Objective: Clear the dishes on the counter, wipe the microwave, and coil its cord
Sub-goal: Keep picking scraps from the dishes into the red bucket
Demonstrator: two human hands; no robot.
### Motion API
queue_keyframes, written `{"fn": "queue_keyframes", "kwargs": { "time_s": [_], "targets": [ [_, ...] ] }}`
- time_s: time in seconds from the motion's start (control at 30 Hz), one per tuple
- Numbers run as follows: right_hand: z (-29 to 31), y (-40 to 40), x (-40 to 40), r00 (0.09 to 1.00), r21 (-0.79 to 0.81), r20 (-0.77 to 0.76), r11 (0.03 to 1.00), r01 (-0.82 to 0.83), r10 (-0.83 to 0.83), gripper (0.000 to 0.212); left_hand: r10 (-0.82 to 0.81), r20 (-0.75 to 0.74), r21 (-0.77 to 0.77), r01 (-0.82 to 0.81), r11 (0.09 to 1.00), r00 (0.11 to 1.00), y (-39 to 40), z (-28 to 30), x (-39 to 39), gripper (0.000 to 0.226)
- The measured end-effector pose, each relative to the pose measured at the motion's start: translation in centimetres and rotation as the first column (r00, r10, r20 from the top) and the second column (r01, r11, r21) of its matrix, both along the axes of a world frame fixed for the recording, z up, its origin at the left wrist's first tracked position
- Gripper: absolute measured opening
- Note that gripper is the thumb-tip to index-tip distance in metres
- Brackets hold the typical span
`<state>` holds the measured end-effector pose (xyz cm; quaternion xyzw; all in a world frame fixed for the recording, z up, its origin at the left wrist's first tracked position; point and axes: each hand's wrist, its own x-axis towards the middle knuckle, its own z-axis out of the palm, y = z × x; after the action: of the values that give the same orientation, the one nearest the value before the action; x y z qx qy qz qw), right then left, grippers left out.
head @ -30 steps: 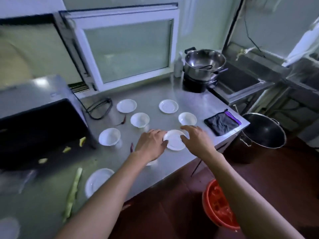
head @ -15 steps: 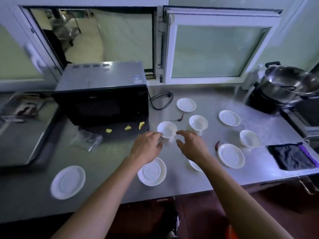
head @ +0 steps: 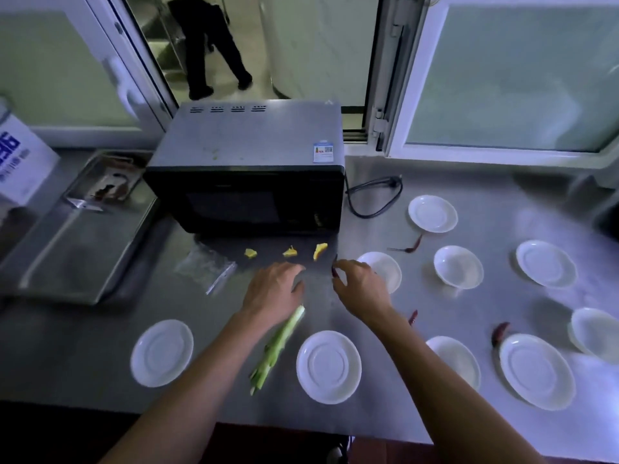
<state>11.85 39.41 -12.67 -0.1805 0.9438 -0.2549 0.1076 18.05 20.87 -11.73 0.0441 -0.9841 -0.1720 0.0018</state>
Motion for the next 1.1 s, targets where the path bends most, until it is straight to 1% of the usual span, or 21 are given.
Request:
{"fn": "queue_keyframes", "kwargs": {
  "time_s": [0.13, 0.33, 0.53, 0.7, 0.77, 0.9, 1.1],
  "targets": [
    [-1.6, -1.7, -1.6, 0.998, -0.025, 0.07, 1.0, 0.005, -0.004, 0.036, 0.027, 0.018, 0.016, -0.028, 0.999, 0.999, -1.5, -1.3, -1.1, 0.034],
    [-4.4, -4.0, -3.7, 0.992, 0.016, 0.115, 0.999, 0.042, -0.044, 0.037, 0.032, 0.048, 0.043, -0.034, 0.998, 0.998, -3.9, -4.0, -3.6, 0.032],
    [-7.6, -6.7, -5.6, 0.986, 0.073, 0.081, 0.987, 0.14, -0.146, 0.033, -0.01, 0.065, 0.029, 0.008, 1.0, 0.998, -6.5, -7.6, -7.5, 0.03],
    [-9.8, -8.8, -7.2, 0.974, 0.122, 0.042, 0.968, 0.218, -0.225, 0.021, -0.054, 0.078, 0.038, 0.051, 0.998, 0.995, -8.2, -10.5, -10.7, 0.026],
    [-10.4, -9.5, -7.7, 0.969, 0.154, 0.03, 0.959, 0.24, -0.247, 0.015, -0.06, 0.082, 0.042, 0.057, 0.998, 0.995, -8.7, -11.4, -11.6, 0.028],
    [-11.2, -10.6, -8.4, 0.967, 0.179, 0.026, 0.953, 0.245, -0.254, 0.019, -0.107, 0.114, 0.023, 0.105, 0.994, 0.988, -9.5, -12.4, -12.9, 0.034],
    [-11.7, -11.2, -8.7, 0.961, 0.206, -0.008, 0.94, 0.273, -0.277, 0.022, -0.156, 0.141, 0.001, 0.157, 0.988, 0.978, -10.0, -13.5, -13.2, 0.033]
  ]
}}
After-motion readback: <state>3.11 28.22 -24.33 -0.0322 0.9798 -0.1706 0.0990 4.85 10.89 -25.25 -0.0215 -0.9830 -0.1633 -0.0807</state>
